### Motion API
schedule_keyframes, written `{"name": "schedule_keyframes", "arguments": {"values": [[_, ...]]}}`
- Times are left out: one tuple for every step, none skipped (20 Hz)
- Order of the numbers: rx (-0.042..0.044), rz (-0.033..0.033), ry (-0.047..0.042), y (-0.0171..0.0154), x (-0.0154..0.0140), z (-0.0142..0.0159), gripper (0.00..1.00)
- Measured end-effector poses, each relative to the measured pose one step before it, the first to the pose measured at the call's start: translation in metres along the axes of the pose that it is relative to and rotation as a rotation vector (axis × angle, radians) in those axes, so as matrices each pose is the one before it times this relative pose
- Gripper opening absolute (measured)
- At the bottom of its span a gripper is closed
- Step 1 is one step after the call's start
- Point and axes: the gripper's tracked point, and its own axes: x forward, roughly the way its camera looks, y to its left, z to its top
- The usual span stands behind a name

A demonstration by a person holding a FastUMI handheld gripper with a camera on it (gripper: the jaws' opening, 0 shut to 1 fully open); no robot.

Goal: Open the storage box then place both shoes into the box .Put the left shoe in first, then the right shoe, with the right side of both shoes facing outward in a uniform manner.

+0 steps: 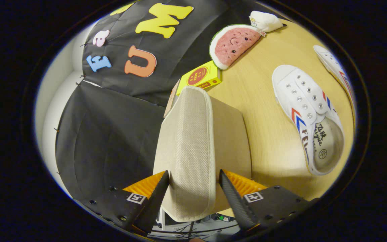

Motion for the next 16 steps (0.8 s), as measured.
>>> {"name": "schedule_keyframes", "arguments": {"values": [[0.00515, 0.00026, -0.00756, 0.00013, -0.00945, 0.00455, 0.79], [-0.00076, -0.00546, -0.00212, 0.00009, -0.00034, 0.00056, 0.72], [0.00108, -0.008, -0.00723, -0.00031, -0.00364, 0.00057, 0.69], [-0.00055, -0.00818, -0.00198, -0.00055, -0.01148, 0.00407, 0.65], [-0.00913, -0.01299, -0.00758, 0.00137, 0.00243, -0.00724, 0.61], [-0.0044, -0.01336, -0.01294, -0.00042, -0.00539, 0.00851, 0.47], [0.0089, -0.00575, -0.02785, 0.00093, -0.00359, 0.00887, 0.33], [0.01213, 0.0056, -0.01763, 0.00496, -0.00706, 0.00696, 0.19], [-0.00328, -0.00416, 0.0052, 0.00715, -0.00356, 0.00091, 0.05], [-0.02368, -0.01287, 0.01121, 0.00502, -0.0004, -0.00157, 0.01], [-0.03416, -0.01208, -0.00073, 0.00945, -0.00362, 0.00024, 0.01], [-0.03656, -0.01365, -0.00721, 0.0057, -0.00413, 0.00463, 0.0], [-0.02905, -0.0111, -0.01407, 0.01128, -0.00153, 0.00049, 0.0], [-0.02497, -0.01219, -0.01182, 0.00828, -0.00042, 0.00357, 0.0], [-0.02593, -0.00765, -0.0116, 0.0131, -0.00313, 0.00417, 0.0], [-0.01908, -0.00437, -0.01326, 0.01145, -0.00222, 0.00531, 0.0]]}}
